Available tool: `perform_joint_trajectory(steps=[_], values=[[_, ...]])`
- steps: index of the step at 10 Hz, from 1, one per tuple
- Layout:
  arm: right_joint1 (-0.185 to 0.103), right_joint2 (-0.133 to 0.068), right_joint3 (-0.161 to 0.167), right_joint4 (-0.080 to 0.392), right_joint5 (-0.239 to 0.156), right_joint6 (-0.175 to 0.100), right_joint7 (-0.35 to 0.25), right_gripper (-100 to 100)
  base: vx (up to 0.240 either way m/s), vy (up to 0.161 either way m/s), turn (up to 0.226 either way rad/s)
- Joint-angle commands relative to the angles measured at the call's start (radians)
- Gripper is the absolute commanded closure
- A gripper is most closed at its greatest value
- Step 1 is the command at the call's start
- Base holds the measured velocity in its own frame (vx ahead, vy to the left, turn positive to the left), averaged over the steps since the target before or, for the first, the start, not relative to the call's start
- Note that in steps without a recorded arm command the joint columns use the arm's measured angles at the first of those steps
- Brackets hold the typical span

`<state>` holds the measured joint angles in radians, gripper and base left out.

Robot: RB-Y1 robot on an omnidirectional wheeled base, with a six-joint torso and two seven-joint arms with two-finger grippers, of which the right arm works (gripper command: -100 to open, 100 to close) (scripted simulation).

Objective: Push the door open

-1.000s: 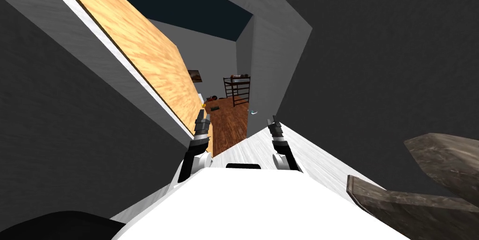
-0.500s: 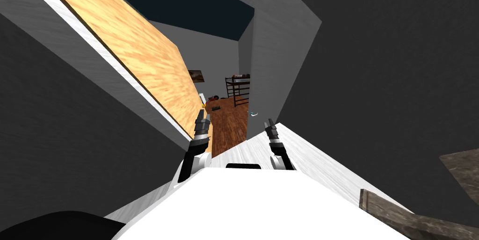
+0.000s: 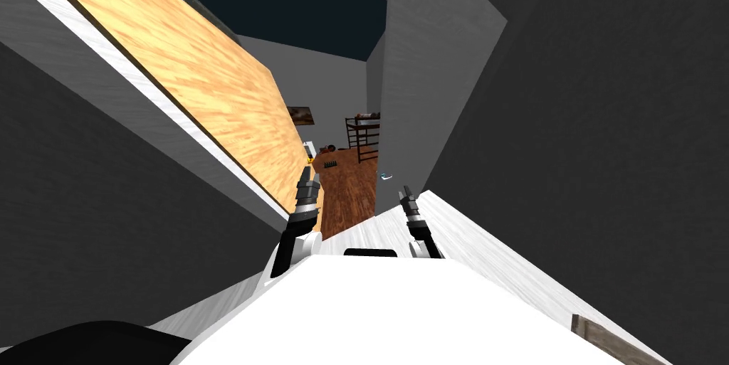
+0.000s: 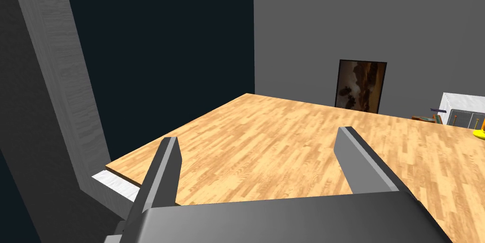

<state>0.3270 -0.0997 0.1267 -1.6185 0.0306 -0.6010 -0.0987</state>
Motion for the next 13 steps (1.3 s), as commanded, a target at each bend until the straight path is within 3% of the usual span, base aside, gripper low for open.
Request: perform_joint_trajectory(steps=[1, 13], values=[[-0.013, 0.005, 0.005, 0.031, 0.002, -0.004, 0.004, -100, 0.046, -0.062, 0.039], [-0.087, 0.003, 0.079, 0.370, 0.013, -0.088, 0.011, -100, 0.071, -0.094, 0.080]])
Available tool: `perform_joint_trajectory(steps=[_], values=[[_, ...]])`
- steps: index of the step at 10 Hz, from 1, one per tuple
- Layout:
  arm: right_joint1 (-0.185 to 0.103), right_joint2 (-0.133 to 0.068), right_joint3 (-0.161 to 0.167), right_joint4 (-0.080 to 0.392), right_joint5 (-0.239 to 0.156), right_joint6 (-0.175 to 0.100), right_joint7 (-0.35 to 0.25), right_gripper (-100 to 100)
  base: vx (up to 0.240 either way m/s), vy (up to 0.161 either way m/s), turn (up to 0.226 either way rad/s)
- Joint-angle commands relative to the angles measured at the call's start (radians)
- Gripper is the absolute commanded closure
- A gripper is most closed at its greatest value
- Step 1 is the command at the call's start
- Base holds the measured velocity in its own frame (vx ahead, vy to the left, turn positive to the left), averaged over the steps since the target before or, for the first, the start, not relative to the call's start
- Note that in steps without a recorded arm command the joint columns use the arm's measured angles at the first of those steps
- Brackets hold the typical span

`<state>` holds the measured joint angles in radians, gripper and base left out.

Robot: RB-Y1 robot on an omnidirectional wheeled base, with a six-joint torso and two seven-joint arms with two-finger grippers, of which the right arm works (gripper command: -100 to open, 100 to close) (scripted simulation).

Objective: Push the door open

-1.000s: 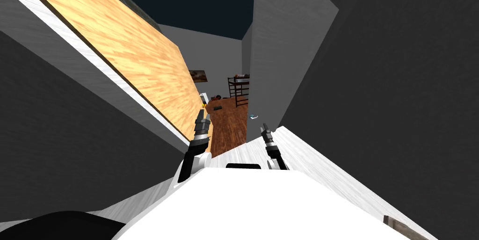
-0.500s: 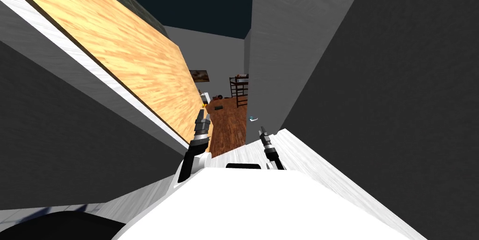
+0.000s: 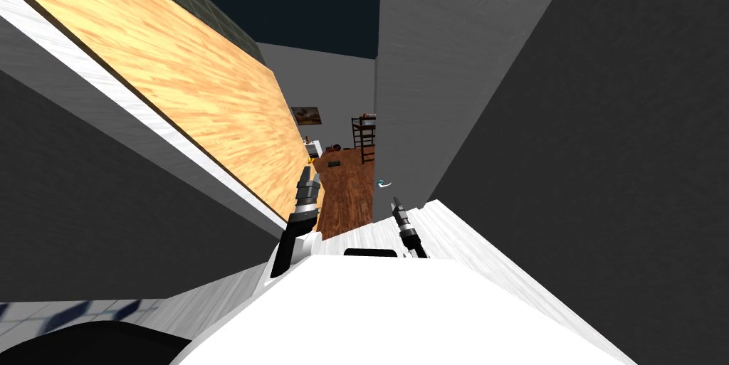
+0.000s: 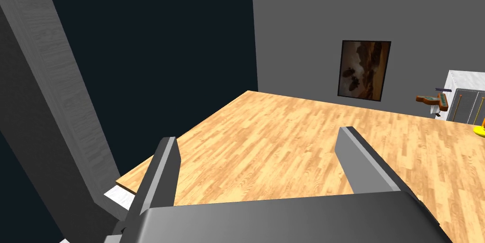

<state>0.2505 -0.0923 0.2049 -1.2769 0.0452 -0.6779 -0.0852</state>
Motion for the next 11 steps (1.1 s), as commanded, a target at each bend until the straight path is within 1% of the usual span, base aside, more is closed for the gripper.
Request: perform_joint_trajectory(steps=[1, 5, 7, 9, 11], values=[[-0.011, -0.004, 0.001, 0.029, -0.001, -0.011, -0.003, -100, 0.046, -0.059, 0.030], [-0.030, -0.002, 0.020, 0.118, 0.002, -0.033, -0.001, -100, 0.052, -0.068, 0.059], [-0.038, -0.001, 0.028, 0.153, 0.003, -0.041, -0.001, -100, 0.062, -0.077, 0.051], [-0.051, 0.001, 0.040, 0.211, 0.005, -0.056, 0.001, -100, 0.075, -0.093, 0.086], [-0.058, 0.002, 0.047, 0.242, 0.006, -0.063, 0.001, -100, 0.056, -0.085, 0.044]])
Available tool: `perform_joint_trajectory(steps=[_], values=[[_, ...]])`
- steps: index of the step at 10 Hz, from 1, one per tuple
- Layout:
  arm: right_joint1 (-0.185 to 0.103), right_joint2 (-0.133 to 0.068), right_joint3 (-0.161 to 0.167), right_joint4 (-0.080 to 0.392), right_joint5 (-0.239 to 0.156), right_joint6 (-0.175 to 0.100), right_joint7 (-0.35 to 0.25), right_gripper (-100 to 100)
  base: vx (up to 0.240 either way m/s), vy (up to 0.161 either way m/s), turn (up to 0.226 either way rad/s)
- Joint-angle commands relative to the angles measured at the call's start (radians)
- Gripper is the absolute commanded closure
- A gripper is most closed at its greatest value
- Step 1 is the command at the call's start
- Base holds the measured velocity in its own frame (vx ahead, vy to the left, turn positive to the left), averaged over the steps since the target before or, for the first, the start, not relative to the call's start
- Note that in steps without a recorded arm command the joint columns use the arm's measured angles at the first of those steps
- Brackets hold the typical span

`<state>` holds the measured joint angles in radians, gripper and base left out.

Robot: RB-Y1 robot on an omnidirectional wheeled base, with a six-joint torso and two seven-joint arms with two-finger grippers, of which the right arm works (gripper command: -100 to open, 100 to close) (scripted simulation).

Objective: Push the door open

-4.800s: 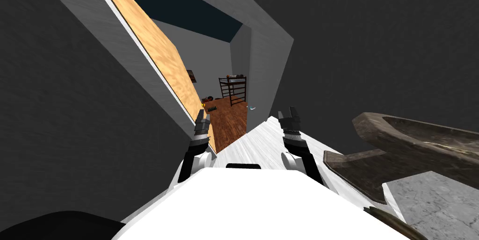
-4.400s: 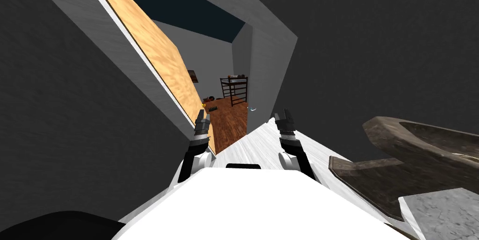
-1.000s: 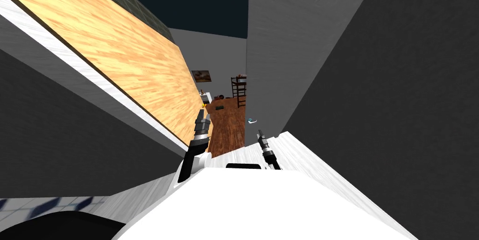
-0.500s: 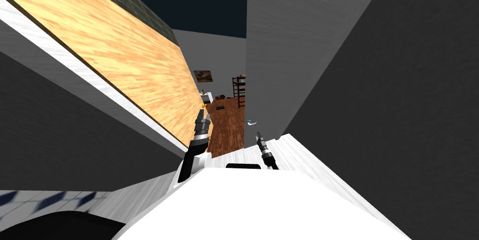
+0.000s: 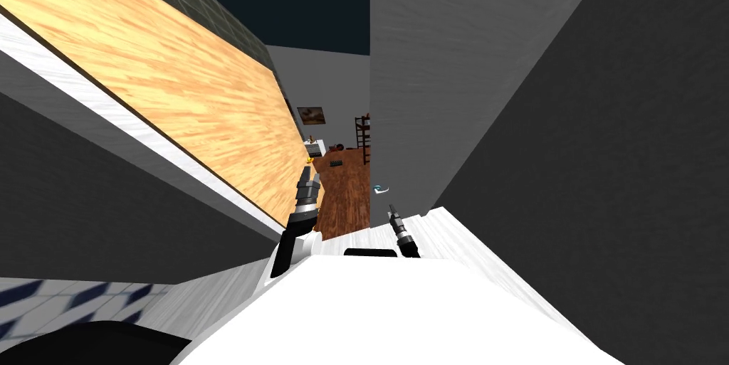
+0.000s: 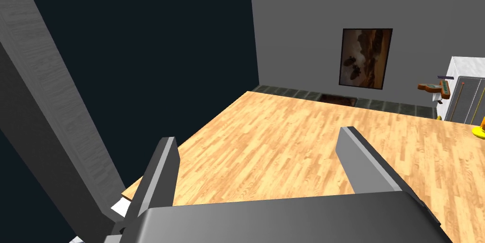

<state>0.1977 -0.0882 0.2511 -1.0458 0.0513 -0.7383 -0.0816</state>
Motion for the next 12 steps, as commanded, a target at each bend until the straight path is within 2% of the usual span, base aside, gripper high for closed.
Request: perform_joint_trajectory(steps=[1, 5, 9, 10, 11, 12], values=[[0.000, 0.000, 0.000, 0.000, 0.000, 0.000, 0.000, -100, 0.018, -0.036, 0.010], [-0.023, 0.005, -0.013, 0.030, -0.005, -0.003, 0.005, -100, 0.166, 0.035, 0.026], [-0.045, 0.020, -0.025, 0.057, -0.009, -0.005, 0.010, -100, 0.193, 0.036, 0.026], [-0.043, 0.018, -0.024, 0.057, -0.009, -0.007, 0.010, -100, 0.089, 0.015, 0.004], [-0.043, 0.018, -0.024, 0.057, -0.009, -0.007, 0.010, 100, -0.012, -0.003, -0.004], [-0.043, 0.018, -0.024, 0.057, -0.009, -0.007, 0.010, 100, -0.029, -0.010, 0.009]])
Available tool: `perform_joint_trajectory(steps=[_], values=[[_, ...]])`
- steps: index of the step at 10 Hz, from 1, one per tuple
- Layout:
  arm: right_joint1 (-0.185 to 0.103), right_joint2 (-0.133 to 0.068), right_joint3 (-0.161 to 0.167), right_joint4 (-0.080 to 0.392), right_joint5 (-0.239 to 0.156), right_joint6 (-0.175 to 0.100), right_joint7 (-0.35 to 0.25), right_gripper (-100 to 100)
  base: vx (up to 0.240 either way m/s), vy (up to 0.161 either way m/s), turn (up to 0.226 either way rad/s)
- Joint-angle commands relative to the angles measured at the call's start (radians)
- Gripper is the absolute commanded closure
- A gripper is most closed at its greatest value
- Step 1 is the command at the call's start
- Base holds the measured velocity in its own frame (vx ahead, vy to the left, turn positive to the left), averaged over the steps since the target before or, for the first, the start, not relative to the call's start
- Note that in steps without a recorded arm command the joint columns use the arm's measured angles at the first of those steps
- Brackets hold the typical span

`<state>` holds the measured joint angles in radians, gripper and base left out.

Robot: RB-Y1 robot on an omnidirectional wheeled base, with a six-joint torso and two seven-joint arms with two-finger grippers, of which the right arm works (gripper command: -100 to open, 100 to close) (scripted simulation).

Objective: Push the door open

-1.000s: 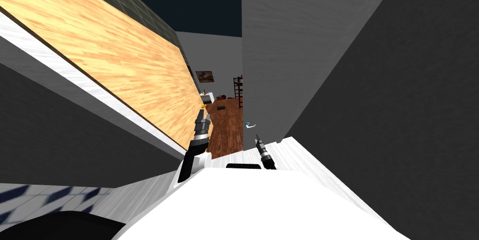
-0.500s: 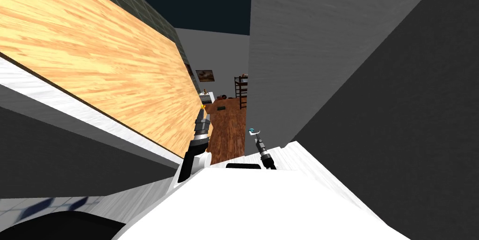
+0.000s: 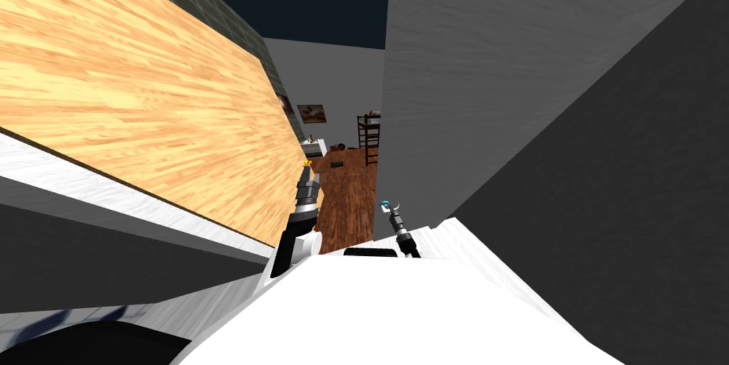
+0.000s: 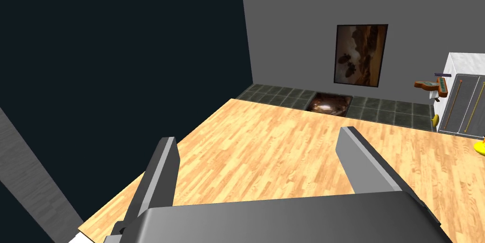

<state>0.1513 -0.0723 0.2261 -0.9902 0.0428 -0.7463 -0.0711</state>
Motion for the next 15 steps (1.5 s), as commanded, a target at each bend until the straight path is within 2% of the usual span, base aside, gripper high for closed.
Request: perform_joint_trajectory(steps=[1, 4, 11, 12, 14, 15], values=[[0.004, 0.002, 0.001, 0.001, 0.000, 0.001, -0.001, 100, -0.014, -0.007, 0.015], [0.004, 0.002, 0.001, 0.001, 0.000, 0.001, -0.001, 100, 0.000, 0.000, 0.000], [-0.019, -0.008, -0.073, 0.020, -0.030, 0.005, 0.023, 100, 0.183, 0.073, -0.049], [-0.019, -0.008, -0.073, 0.020, -0.030, 0.005, 0.023, 100, 0.116, 0.082, -0.024], [-0.028, -0.007, -0.111, 0.030, -0.046, 0.006, 0.035, 100, 0.135, 0.096, -0.071], [-0.030, -0.007, -0.119, 0.032, -0.049, 0.007, 0.037, 100, 0.172, 0.105, -0.093]])
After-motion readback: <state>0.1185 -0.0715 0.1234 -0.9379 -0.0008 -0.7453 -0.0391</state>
